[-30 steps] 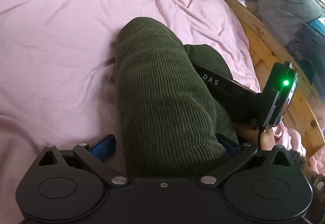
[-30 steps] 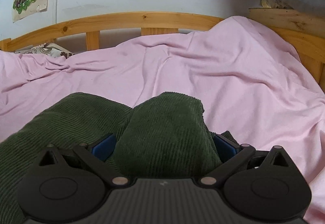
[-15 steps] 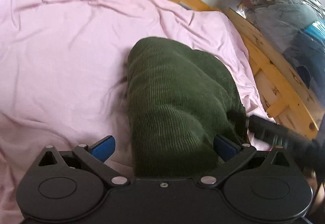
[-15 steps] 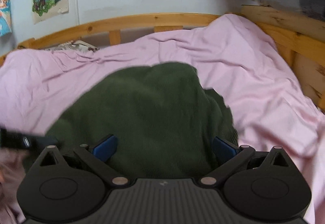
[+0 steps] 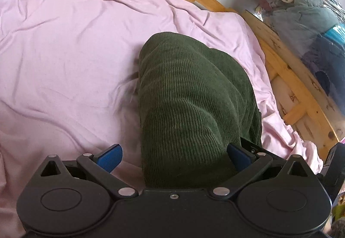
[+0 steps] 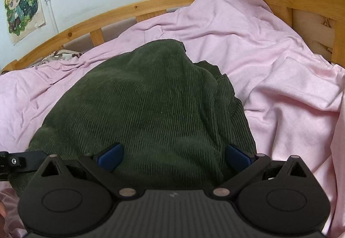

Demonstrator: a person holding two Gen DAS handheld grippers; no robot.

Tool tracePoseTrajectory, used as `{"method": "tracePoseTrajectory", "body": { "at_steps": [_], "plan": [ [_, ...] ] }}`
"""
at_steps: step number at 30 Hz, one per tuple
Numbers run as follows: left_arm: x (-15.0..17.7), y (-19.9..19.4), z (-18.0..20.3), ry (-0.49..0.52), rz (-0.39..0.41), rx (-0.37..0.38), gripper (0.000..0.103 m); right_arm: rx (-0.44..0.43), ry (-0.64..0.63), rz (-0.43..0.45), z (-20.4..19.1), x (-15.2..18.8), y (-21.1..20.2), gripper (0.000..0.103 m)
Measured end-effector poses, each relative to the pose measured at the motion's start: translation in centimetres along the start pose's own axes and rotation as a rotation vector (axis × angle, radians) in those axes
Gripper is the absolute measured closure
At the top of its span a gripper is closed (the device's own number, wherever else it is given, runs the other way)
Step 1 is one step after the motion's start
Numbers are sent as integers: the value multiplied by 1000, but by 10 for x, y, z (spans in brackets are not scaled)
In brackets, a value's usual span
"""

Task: Fold large clothes
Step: 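Press the folded shirt bundle flat with both open grippers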

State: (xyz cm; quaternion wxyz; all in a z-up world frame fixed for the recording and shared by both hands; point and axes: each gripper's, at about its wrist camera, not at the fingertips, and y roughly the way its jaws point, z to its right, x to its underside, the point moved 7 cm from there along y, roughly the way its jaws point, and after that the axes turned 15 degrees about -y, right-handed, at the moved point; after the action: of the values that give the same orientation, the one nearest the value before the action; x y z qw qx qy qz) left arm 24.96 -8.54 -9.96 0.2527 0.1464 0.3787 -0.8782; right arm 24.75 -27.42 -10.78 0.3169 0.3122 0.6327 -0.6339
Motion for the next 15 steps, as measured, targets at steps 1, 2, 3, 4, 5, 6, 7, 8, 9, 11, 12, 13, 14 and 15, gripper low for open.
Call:
{"method": "tracePoseTrajectory", "body": {
  "at_steps": [1,2,3,4,5,6,7,8,9,11,12,13,14,15],
  "plan": [
    [1,0,0,6,3,-3,1,0,0,-1,0,0,0,0],
    [1,1,1,14,5,-7,1,0,1,-1,0,0,0,0],
    [3,2,2,22,7,-11,1,-2,3,-2,0,0,1,0],
    [3,2,3,27,10,-14,1,-4,6,-3,1,0,1,0],
    [4,3,3,29,13,-15,1,-5,8,-5,1,0,1,0],
    [4,3,3,28,16,-15,1,-5,9,-5,0,0,1,0],
    [5,3,4,28,19,-16,1,-5,9,-6,0,0,1,0],
    [5,3,4,29,21,-16,1,-5,9,-7,0,0,1,0],
    [5,3,4,29,22,-16,1,-5,9,-7,0,0,1,0],
    [6,3,4,31,25,-17,1,-5,7,-8,0,-1,1,0],
    [6,3,4,31,25,-18,1,-4,7,-9,0,-1,1,0],
    [7,3,4,35,25,-20,1,-3,5,-9,0,-1,2,0],
    [7,4,5,39,25,-23,1,-2,1,-11,1,-1,3,0],
    [7,5,5,43,25,-27,1,1,-2,-13,0,-1,4,0]
  ]
}}
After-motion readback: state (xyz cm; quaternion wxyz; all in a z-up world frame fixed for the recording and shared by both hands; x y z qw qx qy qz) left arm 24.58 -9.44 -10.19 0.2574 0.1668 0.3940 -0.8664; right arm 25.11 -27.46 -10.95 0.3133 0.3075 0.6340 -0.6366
